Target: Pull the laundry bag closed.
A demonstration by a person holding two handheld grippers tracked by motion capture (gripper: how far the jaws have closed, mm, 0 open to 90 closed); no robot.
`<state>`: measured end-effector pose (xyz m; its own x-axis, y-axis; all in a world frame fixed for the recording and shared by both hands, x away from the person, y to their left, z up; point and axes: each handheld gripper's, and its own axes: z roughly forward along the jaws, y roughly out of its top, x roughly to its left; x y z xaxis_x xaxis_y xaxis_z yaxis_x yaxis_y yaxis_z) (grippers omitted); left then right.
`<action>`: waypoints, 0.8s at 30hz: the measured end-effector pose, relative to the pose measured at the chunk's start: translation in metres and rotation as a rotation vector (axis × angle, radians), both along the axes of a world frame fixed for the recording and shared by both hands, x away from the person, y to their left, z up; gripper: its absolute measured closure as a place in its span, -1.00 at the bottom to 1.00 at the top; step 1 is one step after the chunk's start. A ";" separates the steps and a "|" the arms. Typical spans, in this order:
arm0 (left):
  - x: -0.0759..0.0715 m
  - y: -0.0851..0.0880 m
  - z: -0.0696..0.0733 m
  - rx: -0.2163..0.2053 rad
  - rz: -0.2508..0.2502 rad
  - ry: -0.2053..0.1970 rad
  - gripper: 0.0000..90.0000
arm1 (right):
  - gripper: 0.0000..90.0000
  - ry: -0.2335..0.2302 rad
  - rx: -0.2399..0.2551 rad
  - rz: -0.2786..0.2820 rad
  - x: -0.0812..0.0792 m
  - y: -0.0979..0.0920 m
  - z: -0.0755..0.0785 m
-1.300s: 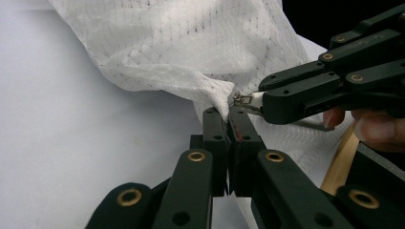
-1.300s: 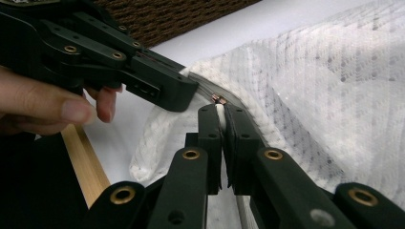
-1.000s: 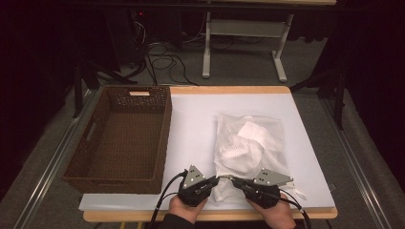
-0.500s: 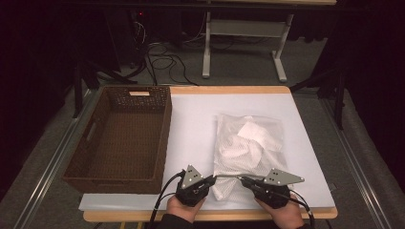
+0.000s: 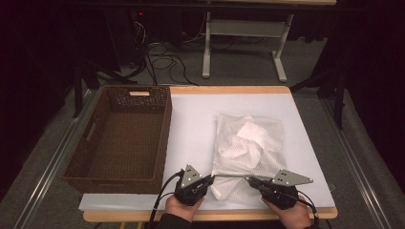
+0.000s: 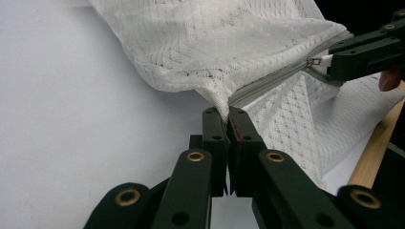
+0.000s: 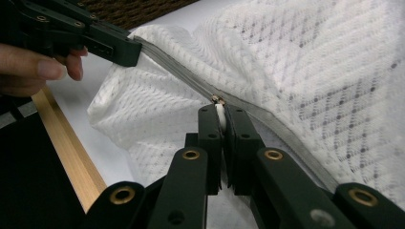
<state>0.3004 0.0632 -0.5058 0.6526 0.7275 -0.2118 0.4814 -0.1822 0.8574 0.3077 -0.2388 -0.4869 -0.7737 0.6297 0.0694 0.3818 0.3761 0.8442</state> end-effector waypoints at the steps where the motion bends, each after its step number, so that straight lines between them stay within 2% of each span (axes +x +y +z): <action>1: 0.000 0.000 0.000 0.001 0.001 0.001 0.93 | 0.95 0.001 0.002 -0.001 0.000 -0.001 0.000; 17: 0.002 0.002 0.000 0.017 0.011 0.007 0.94 | 0.95 0.001 -0.002 -0.030 -0.004 -0.023 0.003; 24: 0.004 0.006 -0.001 0.012 0.027 0.021 0.94 | 0.95 0.011 0.009 -0.083 -0.005 -0.045 0.005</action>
<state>0.3042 0.0692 -0.5070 0.6286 0.7471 -0.2163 0.5038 -0.1793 0.8450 0.3029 -0.2841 -0.4819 -0.7178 0.6913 0.0835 0.4205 0.3348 0.8433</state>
